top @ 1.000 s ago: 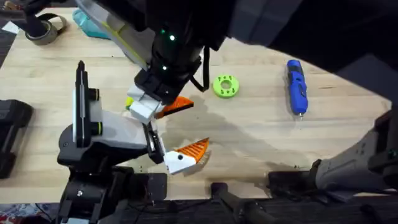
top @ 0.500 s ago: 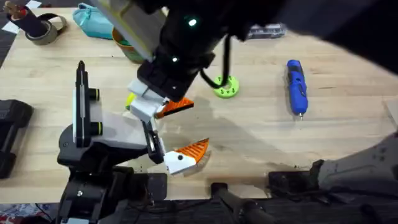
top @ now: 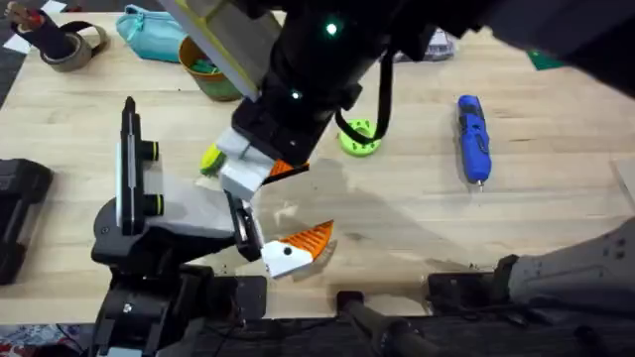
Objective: Pick up the gripper from the table and insert it into the empty holder that is missing its gripper. Then pick up a screw, insert it into the mounting hole, and use the screwdriver to tighten it. Finally, clean up the table by picking up the vegetable and placing it into the bucket.
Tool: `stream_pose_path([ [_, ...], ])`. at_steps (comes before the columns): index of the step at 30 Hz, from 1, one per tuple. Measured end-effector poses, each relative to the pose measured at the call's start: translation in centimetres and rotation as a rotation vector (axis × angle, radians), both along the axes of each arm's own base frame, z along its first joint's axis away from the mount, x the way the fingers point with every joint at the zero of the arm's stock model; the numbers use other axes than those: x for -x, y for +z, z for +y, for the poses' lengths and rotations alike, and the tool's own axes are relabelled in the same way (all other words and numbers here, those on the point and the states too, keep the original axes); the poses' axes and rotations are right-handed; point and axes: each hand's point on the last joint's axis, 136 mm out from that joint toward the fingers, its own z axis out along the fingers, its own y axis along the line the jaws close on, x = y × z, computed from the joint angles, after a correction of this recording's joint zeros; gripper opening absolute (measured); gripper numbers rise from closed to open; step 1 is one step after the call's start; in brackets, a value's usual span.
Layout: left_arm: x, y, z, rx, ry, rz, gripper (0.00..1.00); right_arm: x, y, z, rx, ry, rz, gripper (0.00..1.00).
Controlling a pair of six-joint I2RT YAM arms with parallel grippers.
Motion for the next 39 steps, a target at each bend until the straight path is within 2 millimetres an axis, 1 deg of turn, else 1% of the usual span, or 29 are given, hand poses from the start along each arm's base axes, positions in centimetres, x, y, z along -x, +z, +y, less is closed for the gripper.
stream_pose_path([
  [7,0.0,0.0,0.0,0.0,0.0,0.0,0.988,0.1,-0.3,-0.5,0.02,-0.003,0.012,0.978],
  [12,0.0,0.0,0.0,0.0,0.0,0.0,0.988,0.2,-0.9,-0.6,0.034,-0.004,0.02,0.978],
  [17,0.0,0.0,0.0,0.0,0.0,0.0,0.988,0.2,-1.3,-0.5,0.033,-0.003,0.026,0.964],
  [21,0.0,0.0,0.0,0.0,0.0,0.0,0.988,0.2,-1.7,0.4,0.001,0.006,0.034,0.932],
  [23,0.0,0.0,0.0,0.0,0.0,0.0,0.988,0.2,-2.0,0.7,-0.006,0.009,0.039,0.931],
  [26,0.0,0.0,0.0,0.0,0.0,0.0,0.988,0.5,-2.7,0.5,0.005,0.011,0.053,0.924],
  [29,0.0,0.0,0.0,0.0,0.0,0.0,0.988,0.6,-2.9,0.5,0.009,0.012,0.06,0.844],
  [35,0.0,0.0,0.0,0.0,0.0,0.0,0.988,0.6,-2.9,0.6,0.004,0.009,0.063,0.627],
  [39,0.0,0.0,0.0,0.0,0.0,0.0,0.988,0.5,-2.9,0.6,0.003,0.007,0.063,0.596],
])
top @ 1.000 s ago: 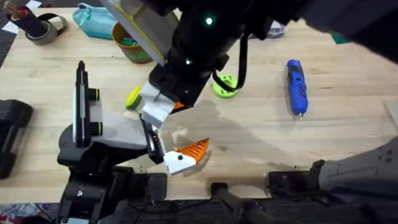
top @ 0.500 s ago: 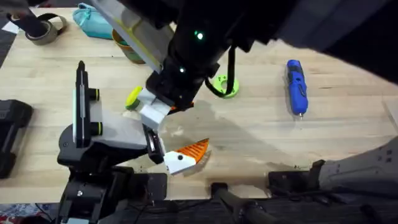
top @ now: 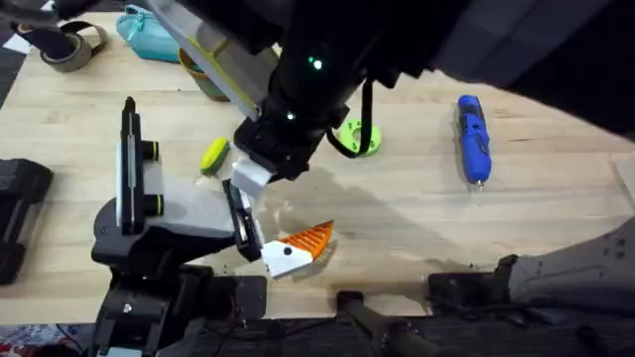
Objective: Pick up the gripper from the table and insert it into the empty holder that is missing its gripper. Then pick up a screw, insert it into the mounting hole, and use the screwdriver to tighten it. Finally, clean up the table by picking up the vegetable and placing it into the bucket.
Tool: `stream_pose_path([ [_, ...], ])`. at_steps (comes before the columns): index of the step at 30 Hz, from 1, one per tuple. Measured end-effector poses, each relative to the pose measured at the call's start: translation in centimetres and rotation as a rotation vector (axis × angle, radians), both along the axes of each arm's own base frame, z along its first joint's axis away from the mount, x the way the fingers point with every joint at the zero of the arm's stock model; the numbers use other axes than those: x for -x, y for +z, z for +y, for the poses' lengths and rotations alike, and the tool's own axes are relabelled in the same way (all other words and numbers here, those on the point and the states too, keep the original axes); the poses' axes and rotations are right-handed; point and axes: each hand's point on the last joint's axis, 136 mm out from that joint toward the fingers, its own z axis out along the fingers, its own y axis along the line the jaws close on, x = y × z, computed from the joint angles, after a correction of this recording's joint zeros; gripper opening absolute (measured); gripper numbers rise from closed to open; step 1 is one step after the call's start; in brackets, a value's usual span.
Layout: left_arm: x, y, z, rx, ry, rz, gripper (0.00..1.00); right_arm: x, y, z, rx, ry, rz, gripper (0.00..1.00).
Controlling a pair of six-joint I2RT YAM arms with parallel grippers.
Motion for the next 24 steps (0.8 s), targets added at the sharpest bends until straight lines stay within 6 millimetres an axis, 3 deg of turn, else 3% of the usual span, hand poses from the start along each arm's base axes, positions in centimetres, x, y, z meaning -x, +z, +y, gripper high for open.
stream_pose_path([
  [10,0.0,0.0,0.0,0.0,0.0,0.0,0.988,-0.3,-1.0,0.5,0.015,0.0,0.009,0.564],
  [24,0.0,0.0,0.0,0.0,0.0,0.0,0.988,-0.4,-1.5,0.7,0.022,-0.001,0.013,0.433],
])
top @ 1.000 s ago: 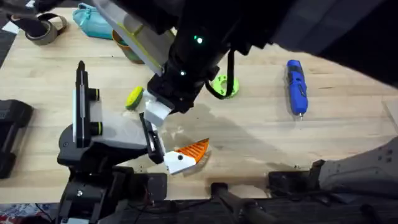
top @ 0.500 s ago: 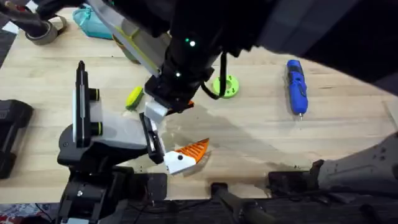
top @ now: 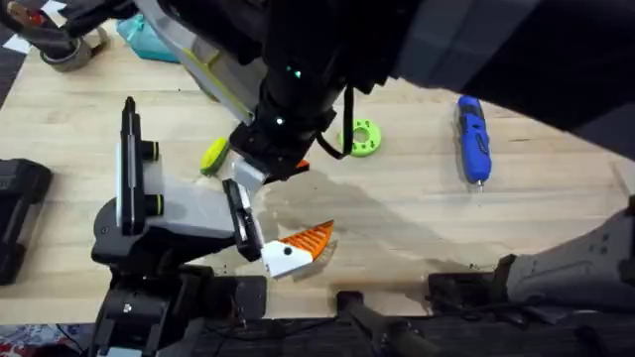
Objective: Pick up the gripper from the table and insert it into the empty holder that is missing its gripper. Then pick up a screw, insert it into the mounting hole, and use the screwdriver to tighten it. Finally, clean up the table by picking up the vegetable and placing it into the bucket.
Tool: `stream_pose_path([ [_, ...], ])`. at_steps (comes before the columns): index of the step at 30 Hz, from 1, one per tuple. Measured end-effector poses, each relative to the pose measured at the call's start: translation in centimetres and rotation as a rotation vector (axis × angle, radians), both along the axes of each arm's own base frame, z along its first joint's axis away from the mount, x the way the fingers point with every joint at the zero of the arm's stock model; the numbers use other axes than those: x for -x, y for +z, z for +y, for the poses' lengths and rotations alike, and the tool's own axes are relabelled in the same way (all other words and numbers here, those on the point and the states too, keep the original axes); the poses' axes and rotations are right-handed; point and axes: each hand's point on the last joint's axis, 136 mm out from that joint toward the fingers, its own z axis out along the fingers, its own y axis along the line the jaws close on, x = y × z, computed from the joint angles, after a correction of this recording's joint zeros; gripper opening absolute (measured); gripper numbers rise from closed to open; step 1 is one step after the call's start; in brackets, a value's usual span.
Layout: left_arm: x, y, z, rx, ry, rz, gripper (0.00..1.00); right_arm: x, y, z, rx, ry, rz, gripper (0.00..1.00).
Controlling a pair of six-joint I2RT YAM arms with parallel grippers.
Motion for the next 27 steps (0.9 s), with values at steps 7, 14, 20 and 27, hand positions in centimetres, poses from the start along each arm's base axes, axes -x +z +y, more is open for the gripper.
stream_pose_path([
  [7,0.0,0.0,0.0,0.0,0.0,0.0,0.988,0.01,-0.01,-0.02,0.001,0.0,0.001,0.395],
  [14,0.0,0.0,0.0,0.0,0.0,0.0,0.988,0.02,0.0,-0.03,0.001,0.0,0.0,0.371],
  [20,0.0,0.0,0.0,0.0,0.0,0.0,0.988,0.02,0.0,-0.03,0.001,0.0,0.001,0.352],
  [27,0.0,0.0,0.0,0.0,0.0,0.0,0.987,0.01,0.01,-0.01,0.0,0.0,0.0,0.299],
])
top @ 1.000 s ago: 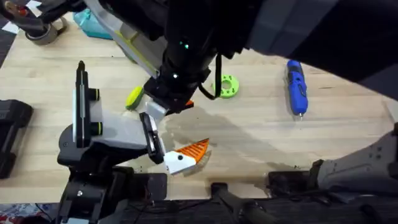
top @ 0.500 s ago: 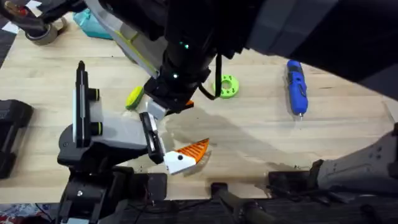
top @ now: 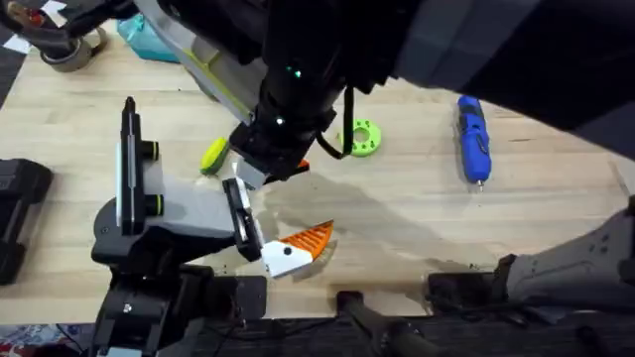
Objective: Pick up the gripper from the table and insert it into the empty holder that is missing its gripper. Then pick up a screw, insert it into the mounting hole, and use the screwdriver to tighten it. Finally, clean up the table by picking up the vegetable and placing it into the bucket.
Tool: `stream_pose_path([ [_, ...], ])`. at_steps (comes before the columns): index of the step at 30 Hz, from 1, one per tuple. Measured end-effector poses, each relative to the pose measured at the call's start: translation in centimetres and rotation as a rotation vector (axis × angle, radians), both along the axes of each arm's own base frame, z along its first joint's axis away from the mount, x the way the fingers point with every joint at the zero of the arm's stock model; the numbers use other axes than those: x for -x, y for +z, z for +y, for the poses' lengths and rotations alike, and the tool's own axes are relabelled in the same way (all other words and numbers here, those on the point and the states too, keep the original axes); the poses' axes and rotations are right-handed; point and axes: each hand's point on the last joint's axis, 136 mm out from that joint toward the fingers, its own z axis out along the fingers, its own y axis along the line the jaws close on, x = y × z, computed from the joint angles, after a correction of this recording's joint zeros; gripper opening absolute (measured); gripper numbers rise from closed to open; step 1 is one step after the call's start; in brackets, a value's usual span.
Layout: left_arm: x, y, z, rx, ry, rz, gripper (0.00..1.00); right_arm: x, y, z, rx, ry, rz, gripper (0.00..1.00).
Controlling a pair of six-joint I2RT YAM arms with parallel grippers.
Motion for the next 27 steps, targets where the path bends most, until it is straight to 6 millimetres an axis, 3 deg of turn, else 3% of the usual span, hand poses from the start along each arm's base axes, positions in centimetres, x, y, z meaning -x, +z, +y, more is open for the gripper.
stream_pose_path([
  [4,0.0,0.0,0.0,0.0,0.0,0.0,0.988,0.0,0.0,0.0,0.0,0.0,0.0,0.244],
  [8,0.0,0.0,0.0,0.001,0.0,0.002,0.987,0.06,0.02,0.07,-0.004,-0.006,0.006,0.024],
  [9,-0.01,0.0,0.01,0.001,0.001,0.002,0.987,0.09,0.05,0.09,-0.006,-0.005,0.007,0.012],
  [27,0.0,0.0,0.0,0.001,0.0,0.003,0.986,-0.09,0.29,0.55,-0.028,-0.003,-0.001,0.006],
])
